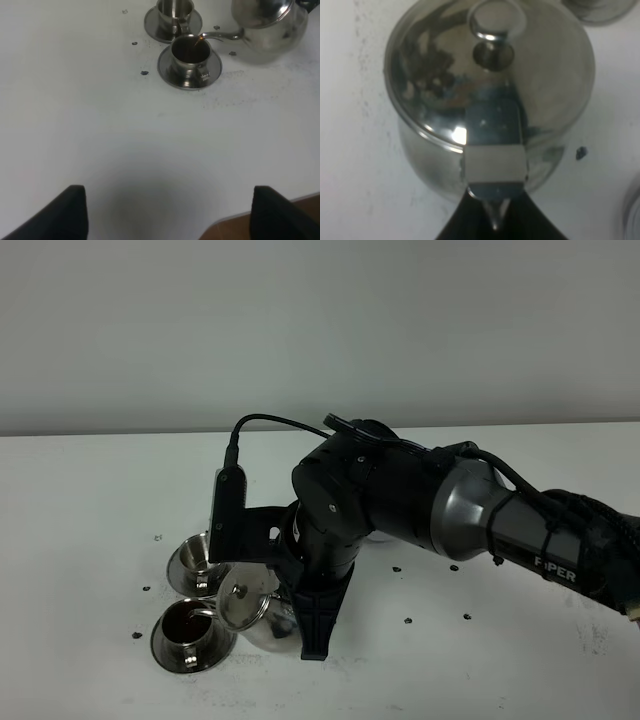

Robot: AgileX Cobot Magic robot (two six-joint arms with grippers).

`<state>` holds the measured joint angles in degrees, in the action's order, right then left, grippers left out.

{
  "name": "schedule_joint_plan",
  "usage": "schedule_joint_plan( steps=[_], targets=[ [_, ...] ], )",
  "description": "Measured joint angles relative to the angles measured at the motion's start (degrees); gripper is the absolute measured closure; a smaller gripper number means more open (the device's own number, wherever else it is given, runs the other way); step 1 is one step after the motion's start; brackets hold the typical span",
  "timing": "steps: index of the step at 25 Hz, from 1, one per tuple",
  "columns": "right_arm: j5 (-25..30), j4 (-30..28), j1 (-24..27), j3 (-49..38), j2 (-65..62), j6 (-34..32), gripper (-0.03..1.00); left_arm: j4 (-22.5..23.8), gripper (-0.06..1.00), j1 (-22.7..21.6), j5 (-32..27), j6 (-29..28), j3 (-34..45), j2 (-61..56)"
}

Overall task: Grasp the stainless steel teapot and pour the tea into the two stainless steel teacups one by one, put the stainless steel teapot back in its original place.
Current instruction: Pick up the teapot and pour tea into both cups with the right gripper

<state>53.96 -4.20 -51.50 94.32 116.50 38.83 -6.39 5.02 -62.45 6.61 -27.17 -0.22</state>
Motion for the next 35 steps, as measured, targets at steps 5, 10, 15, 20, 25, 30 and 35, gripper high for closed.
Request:
schedule_joint_plan(
  steps=[5, 10, 15, 20, 25, 30, 35],
  targets=[
    [-3.5, 0.8, 0.0, -3.4, -2.2, -0.1, 0.91, 0.0, 0.29, 0.0, 0.0, 0.0, 0.0, 0.0],
    [-6.2, 1.1, 0.3, -5.6, -4.2, -0.9, 0.91, 0.0, 0.29, 0.0, 0.0, 0.0, 0.0, 0.0],
    [-8.4, 2.1, 0.9, -8.7, -6.2, -1.1, 0.91, 0.0, 0.29, 0.0, 0.0, 0.0, 0.0, 0.0],
    [-11.9, 3.6, 1.3, -12.7, -8.2, -1.1, 0.91, 0.0, 0.29, 0.0, 0.0, 0.0, 0.0, 0.0],
    [-16.4, 5.2, 1.7, -16.4, -9.2, -1.1, 0.91, 0.0, 0.29, 0.0, 0.0, 0.0, 0.0, 0.0],
    [-18.4, 6.5, 1.8, -18.0, -9.6, -1.1, 0.91, 0.0, 0.29, 0.0, 0.0, 0.1, 0.0, 0.0],
    [-21.4, 8.8, 2.1, -19.2, -9.7, 0.3, 0.91, 0.0, 0.29, 0.0, 0.0, 0.1, 0.0, 0.0]
  ],
)
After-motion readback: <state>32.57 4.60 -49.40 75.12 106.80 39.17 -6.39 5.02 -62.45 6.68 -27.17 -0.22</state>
